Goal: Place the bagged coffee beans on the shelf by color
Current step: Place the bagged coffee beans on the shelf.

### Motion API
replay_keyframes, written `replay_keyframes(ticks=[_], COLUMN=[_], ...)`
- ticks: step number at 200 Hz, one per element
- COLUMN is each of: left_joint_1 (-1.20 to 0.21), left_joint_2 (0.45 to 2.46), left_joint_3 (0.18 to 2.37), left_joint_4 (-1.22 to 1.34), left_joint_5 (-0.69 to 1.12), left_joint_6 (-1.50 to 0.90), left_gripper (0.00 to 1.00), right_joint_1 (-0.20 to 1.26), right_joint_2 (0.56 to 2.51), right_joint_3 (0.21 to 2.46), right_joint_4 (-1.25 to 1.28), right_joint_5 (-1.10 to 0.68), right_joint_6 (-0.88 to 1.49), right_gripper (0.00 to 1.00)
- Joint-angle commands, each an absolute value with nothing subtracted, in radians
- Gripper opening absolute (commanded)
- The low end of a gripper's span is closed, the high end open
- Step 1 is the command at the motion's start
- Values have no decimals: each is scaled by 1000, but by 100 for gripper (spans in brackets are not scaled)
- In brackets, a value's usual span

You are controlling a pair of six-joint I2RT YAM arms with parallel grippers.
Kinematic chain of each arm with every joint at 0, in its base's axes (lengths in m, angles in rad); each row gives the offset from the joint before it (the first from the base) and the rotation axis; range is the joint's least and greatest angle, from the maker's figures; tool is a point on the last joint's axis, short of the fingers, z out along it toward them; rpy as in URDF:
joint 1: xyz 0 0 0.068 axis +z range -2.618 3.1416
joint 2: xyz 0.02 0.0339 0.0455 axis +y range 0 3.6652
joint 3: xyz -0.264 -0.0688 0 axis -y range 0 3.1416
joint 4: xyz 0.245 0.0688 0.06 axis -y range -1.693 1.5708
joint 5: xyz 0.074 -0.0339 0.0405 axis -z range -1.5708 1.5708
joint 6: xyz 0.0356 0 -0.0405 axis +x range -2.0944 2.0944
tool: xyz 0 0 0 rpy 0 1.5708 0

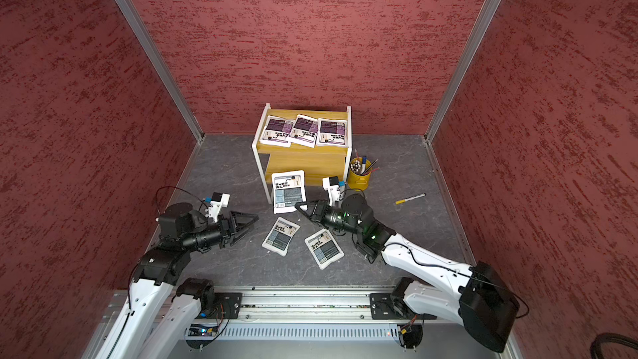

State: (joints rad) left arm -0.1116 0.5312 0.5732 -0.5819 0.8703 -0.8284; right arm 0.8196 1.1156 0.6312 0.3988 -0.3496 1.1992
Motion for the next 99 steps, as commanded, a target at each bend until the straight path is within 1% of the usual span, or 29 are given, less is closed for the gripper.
replay_keyframes(ticks=[1, 38, 48, 99], left_joint_1=[-102, -100, -101, -98], left_joint_2=[513, 495, 492, 487], left_joint_3=[569, 570, 571, 580], left_joint_4=[-628, -650, -653, -668], left_joint_5=[843, 831, 831, 832], left_joint_6=[-788, -781, -780, -769], left_gripper=[77, 79, 82, 83], right_joint_1=[826, 827, 826, 827], right_joint_2=[1133, 1187, 1203, 1290], right_joint_3=[708, 764, 783, 877], right_joint_4=[355, 333, 315, 278], right_joint_5=[-290, -247, -235, -212], right_joint_6=[1150, 1150, 1148, 1132], right_gripper=[2, 2, 2, 2])
